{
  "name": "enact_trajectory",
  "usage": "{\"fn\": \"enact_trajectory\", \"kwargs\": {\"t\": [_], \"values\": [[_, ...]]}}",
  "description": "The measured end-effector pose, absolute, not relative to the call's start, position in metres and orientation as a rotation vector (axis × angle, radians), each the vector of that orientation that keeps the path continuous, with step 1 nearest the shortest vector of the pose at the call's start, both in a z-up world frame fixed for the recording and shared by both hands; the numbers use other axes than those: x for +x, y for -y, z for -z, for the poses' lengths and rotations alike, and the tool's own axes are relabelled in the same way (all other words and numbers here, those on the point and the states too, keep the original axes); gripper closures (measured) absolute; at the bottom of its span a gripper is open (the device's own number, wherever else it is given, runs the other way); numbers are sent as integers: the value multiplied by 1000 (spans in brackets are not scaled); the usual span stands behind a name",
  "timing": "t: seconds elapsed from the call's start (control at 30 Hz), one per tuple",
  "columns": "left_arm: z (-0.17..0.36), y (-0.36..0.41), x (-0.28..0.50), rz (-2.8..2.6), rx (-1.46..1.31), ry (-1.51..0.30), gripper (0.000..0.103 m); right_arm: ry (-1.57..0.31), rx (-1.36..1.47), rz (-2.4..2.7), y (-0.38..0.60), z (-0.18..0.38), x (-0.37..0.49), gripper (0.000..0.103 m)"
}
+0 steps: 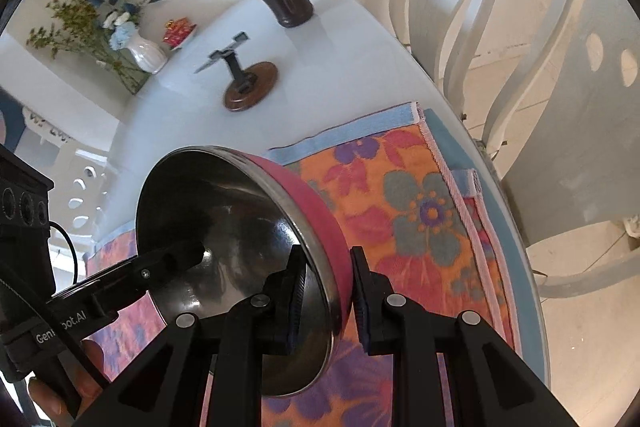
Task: Organize plates and bowls
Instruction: 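Close both grippers on the pink steel bowl rim and lift it, then lower the pink steel bowl into the blue steel bowl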
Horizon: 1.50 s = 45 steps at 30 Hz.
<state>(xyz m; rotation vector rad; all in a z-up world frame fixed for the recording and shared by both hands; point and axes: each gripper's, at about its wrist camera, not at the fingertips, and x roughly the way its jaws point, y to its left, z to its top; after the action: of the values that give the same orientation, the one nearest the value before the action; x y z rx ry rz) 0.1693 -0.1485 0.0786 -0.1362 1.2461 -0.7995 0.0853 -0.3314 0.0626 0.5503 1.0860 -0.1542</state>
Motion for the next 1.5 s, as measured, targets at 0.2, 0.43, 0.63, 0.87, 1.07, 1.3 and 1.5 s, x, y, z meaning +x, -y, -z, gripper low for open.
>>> {"fn": "enact_trajectory", "kwargs": {"t": [0.2,0.43,0.63,0.87,1.07,1.3,1.5], "values": [[-122,120,128,771,-189,-1189,86,-1070,582,139,305,-100,45,79],[-159,72,61,712,-279,-1126,86,-1048,583,103,267,-140,-11,79],[-179,32,10,673,-327,-1088,86,-1050,541,52,229,-164,-52,79],[-179,3,-40,636,-351,-1075,86,-1089,491,25,194,-169,-99,78],[-157,-13,-76,593,-354,-1120,86,-1171,518,9,182,-144,-129,78],[-146,-15,-102,535,-265,-1118,86,-1230,501,-13,168,-126,-144,78],[-128,-13,-101,503,-215,-1138,86,-1302,422,-28,161,-110,-133,77]]}}
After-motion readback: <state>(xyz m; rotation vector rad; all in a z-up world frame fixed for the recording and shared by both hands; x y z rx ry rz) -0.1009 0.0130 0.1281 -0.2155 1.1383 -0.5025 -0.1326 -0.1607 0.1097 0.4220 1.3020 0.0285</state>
